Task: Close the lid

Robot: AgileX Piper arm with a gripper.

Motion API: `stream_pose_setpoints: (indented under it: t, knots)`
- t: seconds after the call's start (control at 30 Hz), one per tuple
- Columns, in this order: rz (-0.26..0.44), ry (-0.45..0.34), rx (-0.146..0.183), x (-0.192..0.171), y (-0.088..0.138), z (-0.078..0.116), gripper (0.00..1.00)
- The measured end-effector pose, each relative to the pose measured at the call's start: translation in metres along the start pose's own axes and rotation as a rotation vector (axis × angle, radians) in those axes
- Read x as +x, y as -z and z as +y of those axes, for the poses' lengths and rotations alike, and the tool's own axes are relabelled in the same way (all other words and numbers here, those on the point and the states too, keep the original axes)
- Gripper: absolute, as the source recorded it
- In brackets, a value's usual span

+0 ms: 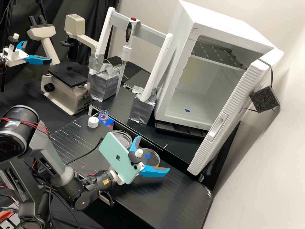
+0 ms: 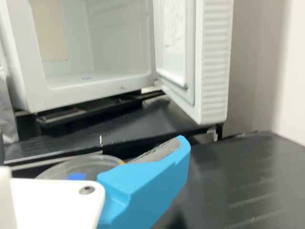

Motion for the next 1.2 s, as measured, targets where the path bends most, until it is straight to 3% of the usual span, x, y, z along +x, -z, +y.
stream_pose_setpoints:
  t: [0.43, 0.67, 1.2]
  knots:
    - [-0.009, 0.051, 0.005, -0.005, -0.001, -0.011, 1.00]
    - [-0.009, 0.090, -0.017, -0.003, -0.003, -0.018, 1.00]
    - [-0.032, 0.046, -0.003, -0.003, -0.010, -0.010, 1.00]
